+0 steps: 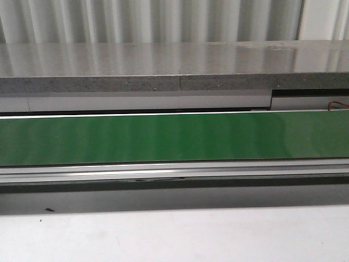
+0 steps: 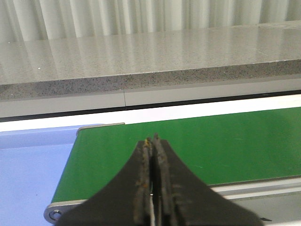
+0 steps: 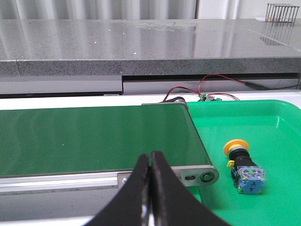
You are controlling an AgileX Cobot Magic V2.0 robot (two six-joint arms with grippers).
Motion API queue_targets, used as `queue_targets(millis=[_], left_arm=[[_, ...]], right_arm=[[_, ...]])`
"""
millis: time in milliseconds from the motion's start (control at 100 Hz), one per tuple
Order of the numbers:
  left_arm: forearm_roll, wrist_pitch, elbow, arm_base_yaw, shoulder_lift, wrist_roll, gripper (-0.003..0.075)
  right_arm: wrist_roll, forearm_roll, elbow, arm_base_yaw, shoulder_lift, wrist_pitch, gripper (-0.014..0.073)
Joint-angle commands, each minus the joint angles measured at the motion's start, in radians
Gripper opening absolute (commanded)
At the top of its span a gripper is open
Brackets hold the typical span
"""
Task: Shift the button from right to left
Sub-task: 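Move the right gripper down toward the yellow button in the green tray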
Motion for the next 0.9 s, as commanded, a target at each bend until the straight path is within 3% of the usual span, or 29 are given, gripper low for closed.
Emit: queue_targets(millis=[0, 690, 890], left_arm=[[-0.009, -0.078, 0.038, 0.001, -0.032, 0.002, -0.002], [-0.009, -0.078, 0.038, 0.001, -0.032, 0.002, -0.0021], [-0.009, -0.078, 0.038, 0.001, -0.032, 0.002, -0.002]], right_arm=[[-0.003, -0.007, -0.021, -0.004, -0.021, -0.08, -0.0068], [-0.003, -0.007, -0.036, -0.004, -0.018, -0.048, -0.0068], [-0.003, -0.007, -0.19, -0.004, 0.07, 0.15, -0.0068]])
